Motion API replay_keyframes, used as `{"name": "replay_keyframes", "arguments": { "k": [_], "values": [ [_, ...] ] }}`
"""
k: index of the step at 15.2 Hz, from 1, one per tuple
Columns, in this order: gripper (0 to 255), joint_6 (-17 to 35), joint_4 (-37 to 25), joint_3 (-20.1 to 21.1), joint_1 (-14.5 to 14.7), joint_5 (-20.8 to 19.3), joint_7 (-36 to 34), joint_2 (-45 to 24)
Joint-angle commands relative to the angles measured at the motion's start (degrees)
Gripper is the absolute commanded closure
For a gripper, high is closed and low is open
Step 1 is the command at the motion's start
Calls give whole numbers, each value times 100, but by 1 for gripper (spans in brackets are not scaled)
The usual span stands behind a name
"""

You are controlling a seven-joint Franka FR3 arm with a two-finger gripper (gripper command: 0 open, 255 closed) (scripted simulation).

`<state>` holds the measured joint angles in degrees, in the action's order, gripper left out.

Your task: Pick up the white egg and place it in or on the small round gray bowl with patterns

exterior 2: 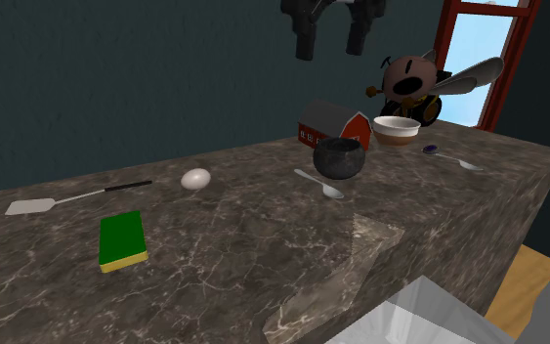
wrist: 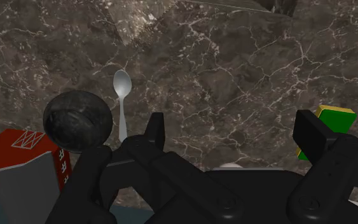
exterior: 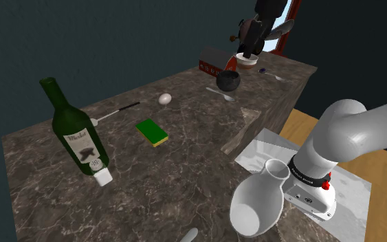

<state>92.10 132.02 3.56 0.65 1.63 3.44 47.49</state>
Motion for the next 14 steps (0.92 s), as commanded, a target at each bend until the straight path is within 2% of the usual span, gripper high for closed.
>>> {"name": "replay_keyframes", "arguments": {
  "k": [1, 7, 14],
  "values": [
    [0, 0, 0, 0, 0, 0, 0, 0],
    [0, 713, -295, -355, 131, 142, 644, -1296],
    [0, 1245, -1015, -665, 305, 481, 1441, -2937]
  ]
}}
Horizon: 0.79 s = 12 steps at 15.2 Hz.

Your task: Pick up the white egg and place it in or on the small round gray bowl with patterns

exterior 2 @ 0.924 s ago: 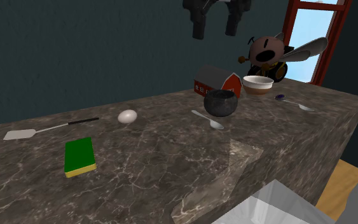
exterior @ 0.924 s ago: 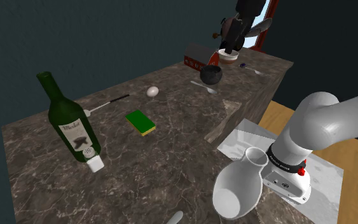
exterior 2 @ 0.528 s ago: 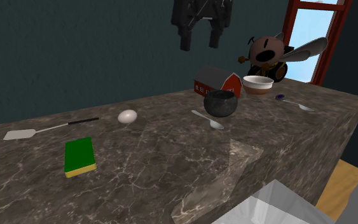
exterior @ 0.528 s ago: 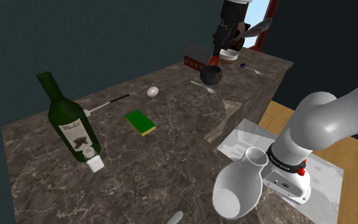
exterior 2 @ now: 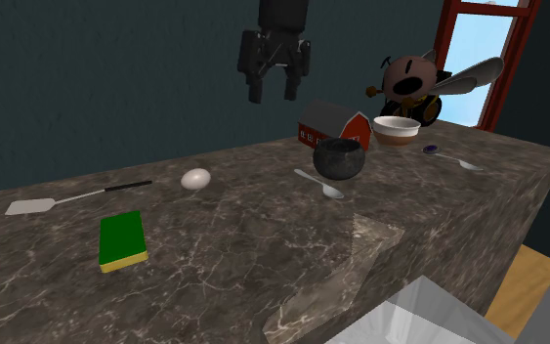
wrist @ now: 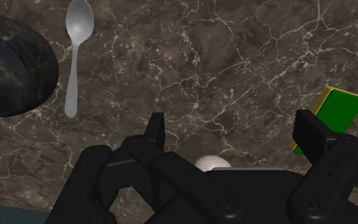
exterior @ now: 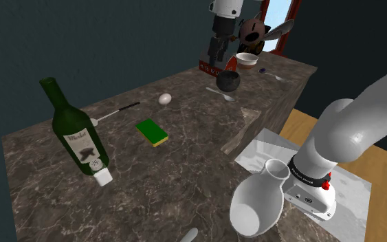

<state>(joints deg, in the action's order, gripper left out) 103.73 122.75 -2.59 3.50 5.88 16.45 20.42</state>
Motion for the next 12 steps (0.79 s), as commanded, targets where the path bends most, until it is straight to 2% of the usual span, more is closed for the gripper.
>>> {"name": "replay_keyframes", "arguments": {
  "k": [1, 6, 12],
  "values": [
    [0, 127, -222, -82, 41, 119, 257, -471],
    [0, 231, -1014, -178, 116, 463, 823, -1691],
    [0, 97, -2236, -140, 116, 863, 1402, -3187]
  ]
}}
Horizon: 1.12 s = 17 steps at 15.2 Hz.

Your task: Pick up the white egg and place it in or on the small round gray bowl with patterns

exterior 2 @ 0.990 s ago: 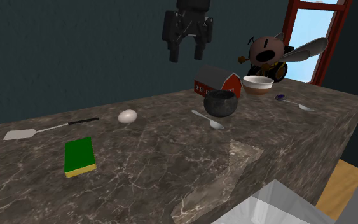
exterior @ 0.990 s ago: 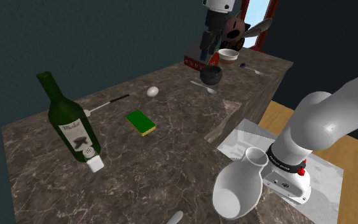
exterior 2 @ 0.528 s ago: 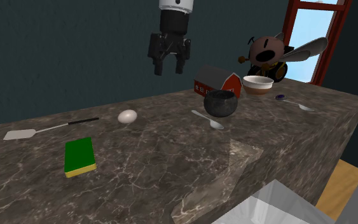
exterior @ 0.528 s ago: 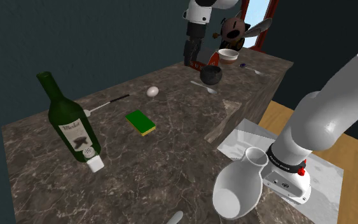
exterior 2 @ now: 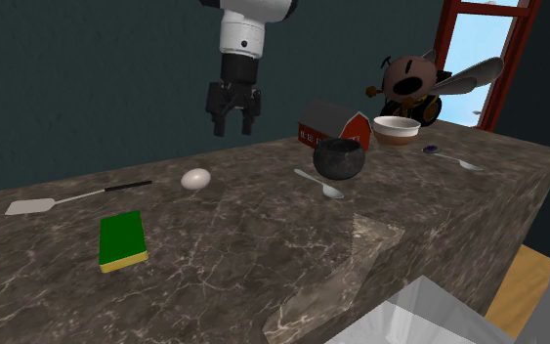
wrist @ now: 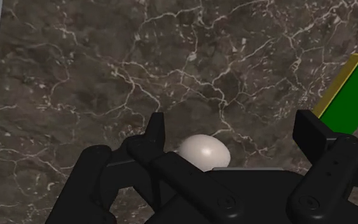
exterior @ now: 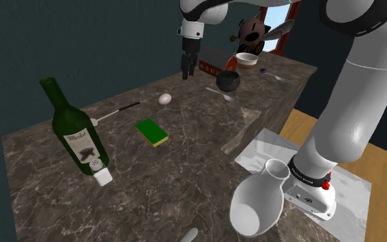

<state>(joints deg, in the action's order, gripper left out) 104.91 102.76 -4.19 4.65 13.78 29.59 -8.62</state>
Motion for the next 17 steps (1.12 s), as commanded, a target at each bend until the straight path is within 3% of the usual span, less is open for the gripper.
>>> {"name": "replay_keyframes", "arguments": {
  "k": [1, 7, 11, 17],
  "values": [
    [0, -69, -474, 41, -6, 129, 167, -537],
    [0, -525, -2149, 237, -69, 377, 511, -2138],
    [0, -1035, -3650, 403, -92, 452, 601, -3354],
    [0, -557, -3114, 421, -10, 482, 662, -3290]
  ]
}}
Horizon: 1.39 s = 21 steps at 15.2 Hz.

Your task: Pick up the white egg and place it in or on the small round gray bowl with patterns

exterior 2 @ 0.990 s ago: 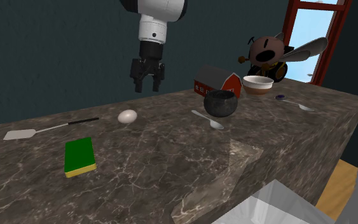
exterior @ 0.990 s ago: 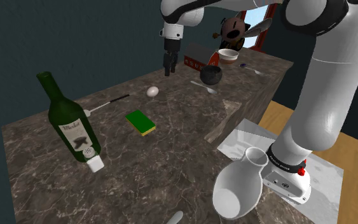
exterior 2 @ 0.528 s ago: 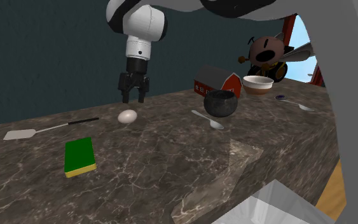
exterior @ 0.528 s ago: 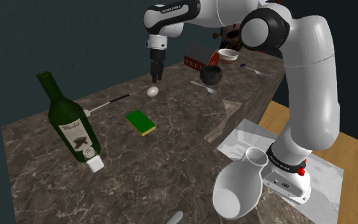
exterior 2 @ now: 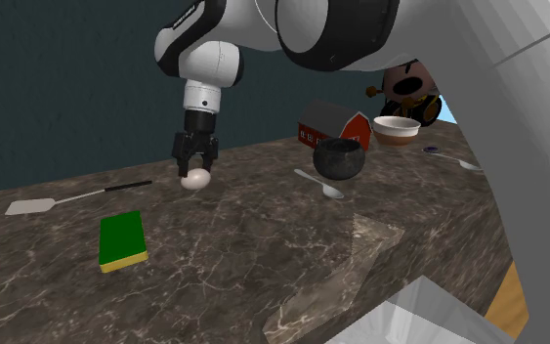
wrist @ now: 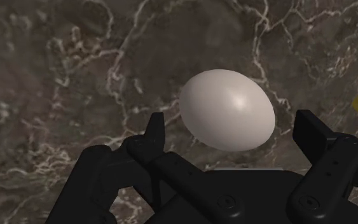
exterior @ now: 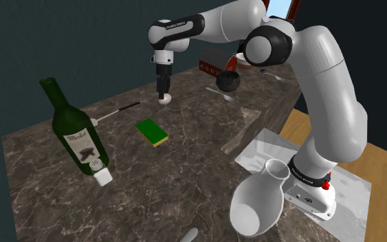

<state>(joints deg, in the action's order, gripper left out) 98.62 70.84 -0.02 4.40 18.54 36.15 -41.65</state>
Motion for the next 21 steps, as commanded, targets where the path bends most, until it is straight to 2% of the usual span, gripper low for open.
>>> {"name": "replay_keyframes", "arguments": {
  "k": [1, 10, 11, 21],
  "values": [
    [0, 147, 157, 8, 29, 12, 14, 16],
    [0, 190, 201, 10, 37, 15, 20, 18],
    [255, 190, 201, 10, 37, 15, 20, 18],
    [255, 134, 170, 9, 35, 12, 3, 45]
  ]
}}
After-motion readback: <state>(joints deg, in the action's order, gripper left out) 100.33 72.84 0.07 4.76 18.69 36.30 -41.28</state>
